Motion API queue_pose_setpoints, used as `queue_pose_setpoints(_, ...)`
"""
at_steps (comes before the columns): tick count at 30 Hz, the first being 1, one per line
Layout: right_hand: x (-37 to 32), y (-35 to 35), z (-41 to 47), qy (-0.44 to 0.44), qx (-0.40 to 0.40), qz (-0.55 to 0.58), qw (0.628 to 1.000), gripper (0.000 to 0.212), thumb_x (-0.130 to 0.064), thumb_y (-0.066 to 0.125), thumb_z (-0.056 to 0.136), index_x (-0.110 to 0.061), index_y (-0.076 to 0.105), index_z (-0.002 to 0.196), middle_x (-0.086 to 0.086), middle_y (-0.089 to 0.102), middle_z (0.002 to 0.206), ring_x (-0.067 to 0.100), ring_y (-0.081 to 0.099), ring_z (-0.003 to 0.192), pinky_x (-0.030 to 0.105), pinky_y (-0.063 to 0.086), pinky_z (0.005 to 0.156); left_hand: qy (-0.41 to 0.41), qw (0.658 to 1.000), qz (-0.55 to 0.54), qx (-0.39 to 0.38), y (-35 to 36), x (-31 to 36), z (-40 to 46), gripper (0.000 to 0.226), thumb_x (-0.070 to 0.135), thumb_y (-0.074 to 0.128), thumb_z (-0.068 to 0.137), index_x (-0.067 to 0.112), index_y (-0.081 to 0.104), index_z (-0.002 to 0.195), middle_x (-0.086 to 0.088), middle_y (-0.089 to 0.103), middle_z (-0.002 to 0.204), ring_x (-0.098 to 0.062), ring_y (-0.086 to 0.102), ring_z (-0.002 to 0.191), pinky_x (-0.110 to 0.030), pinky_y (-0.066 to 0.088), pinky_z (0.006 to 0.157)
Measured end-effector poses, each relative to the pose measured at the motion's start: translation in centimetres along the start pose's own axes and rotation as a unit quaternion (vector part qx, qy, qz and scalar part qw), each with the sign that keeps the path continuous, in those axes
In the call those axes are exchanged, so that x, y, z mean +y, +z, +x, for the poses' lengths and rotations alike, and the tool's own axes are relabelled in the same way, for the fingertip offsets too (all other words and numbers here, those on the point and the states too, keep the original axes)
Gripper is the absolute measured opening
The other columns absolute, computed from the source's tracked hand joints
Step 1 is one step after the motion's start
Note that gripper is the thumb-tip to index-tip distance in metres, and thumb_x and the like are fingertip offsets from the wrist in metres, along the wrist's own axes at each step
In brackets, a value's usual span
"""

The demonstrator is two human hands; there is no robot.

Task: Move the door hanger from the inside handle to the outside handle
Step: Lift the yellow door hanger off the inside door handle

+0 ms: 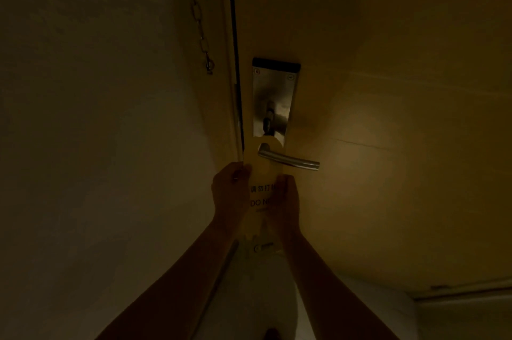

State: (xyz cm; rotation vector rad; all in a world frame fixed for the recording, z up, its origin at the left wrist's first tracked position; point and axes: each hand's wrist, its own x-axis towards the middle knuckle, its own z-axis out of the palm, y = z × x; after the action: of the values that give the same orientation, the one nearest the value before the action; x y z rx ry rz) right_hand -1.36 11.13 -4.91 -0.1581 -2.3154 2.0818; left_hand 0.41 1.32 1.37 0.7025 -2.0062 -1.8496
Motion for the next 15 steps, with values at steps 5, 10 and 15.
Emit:
queue_pose_setpoints(5, -0.19, -0.16, 0.11, 0.007, -0.027, 0.011, 1.000, 0.025, -0.026, 0.035, 0.103, -0.013, 0.049, 0.086, -0.001, 0.048, 0.067, 0.006, 0.048, 0.054, 0.020, 0.041, 0.047, 0.021, 1.000, 0.011, -0.001, -0.21, 0.02, 0.11, 0.033, 0.019, 0.062, 0.092, 0.034, 0.067, 0.063, -0.002, 0.065, 0.070, -0.025, 0.063, 0.067, -0.050, 0.056, 0.069)
queue_pose_setpoints(10, -0.56, 0.28, 0.55, 0.035, -0.053, 0.021, 0.998, 0.027, -0.026, 0.035, 0.103, -0.007, 0.050, 0.093, 0.015, 0.052, 0.080, 0.024, 0.054, 0.069, 0.039, 0.051, 0.063, 0.039, 0.999, 0.022, -0.014, -0.51, -0.08, 0.23, 0.019, 0.020, 0.062, 0.093, 0.025, 0.070, 0.076, -0.005, 0.070, 0.076, -0.029, 0.069, 0.075, -0.047, 0.058, 0.070)
queue_pose_setpoints(15, -0.02, -0.15, 0.18, 0.046, -0.047, 0.052, 0.996, 0.024, -0.022, 0.038, 0.103, -0.009, 0.052, 0.089, 0.012, 0.052, 0.076, 0.026, 0.053, 0.070, 0.043, 0.045, 0.064, 0.078, 0.995, 0.050, -0.031, -0.20, -0.39, -0.56, 0.018, 0.023, 0.061, 0.093, 0.026, 0.067, 0.076, 0.007, 0.065, 0.069, -0.005, 0.061, 0.060, -0.026, 0.050, 0.058)
